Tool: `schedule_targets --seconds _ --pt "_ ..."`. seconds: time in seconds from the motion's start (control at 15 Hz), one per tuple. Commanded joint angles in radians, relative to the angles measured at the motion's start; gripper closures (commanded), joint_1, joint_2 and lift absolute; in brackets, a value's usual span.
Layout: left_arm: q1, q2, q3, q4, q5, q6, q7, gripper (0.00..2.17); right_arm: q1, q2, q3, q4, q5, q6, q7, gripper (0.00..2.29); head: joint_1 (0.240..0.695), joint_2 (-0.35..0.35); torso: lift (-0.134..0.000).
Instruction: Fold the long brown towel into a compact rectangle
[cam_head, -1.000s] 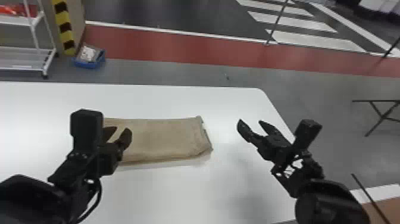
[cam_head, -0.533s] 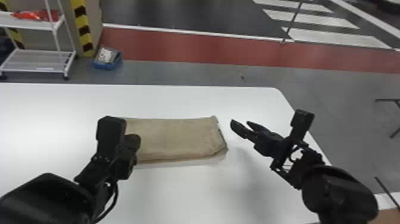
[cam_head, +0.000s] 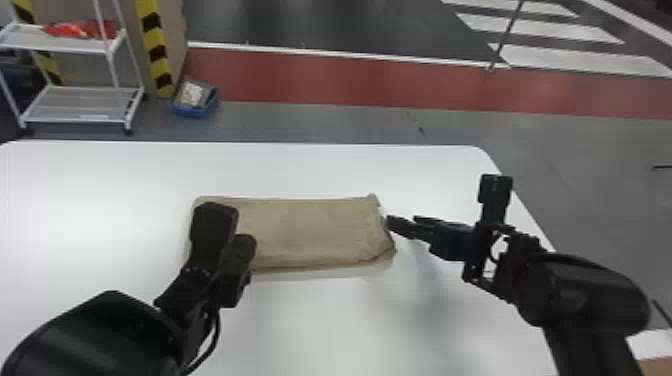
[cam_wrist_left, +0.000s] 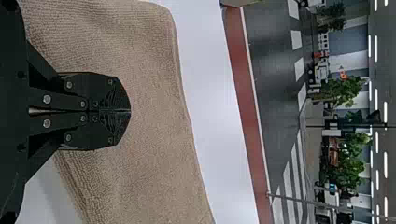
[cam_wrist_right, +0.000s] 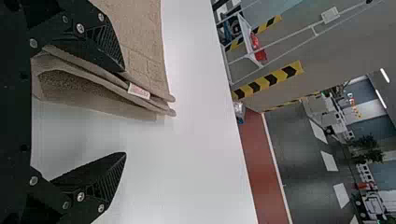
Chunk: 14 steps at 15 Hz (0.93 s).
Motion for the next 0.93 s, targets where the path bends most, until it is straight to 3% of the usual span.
schedule_targets --seconds 0.0,0.6,0.87 --pt "0.003 -0.001 -0.004 0.0 -0.001 0.0 0.0 1.85 -0.016 -0.001 0.003 0.009 0.007 0.0 -0.001 0.34 0.695 -0.183 -0.123" --pt "0.018 -0.001 -0.015 0.005 -0.002 0.0 0.009 1.85 -0.09 -0.001 0.072 0.074 0.013 0.062 0.002 0.35 0.695 -0.173 -0.123" --pt "0.023 0.003 -0.015 0.005 -0.001 0.0 0.009 1.85 -0.11 0.001 0.095 0.081 0.048 0.105 0.002 0.47 0.695 -0.157 -0.123"
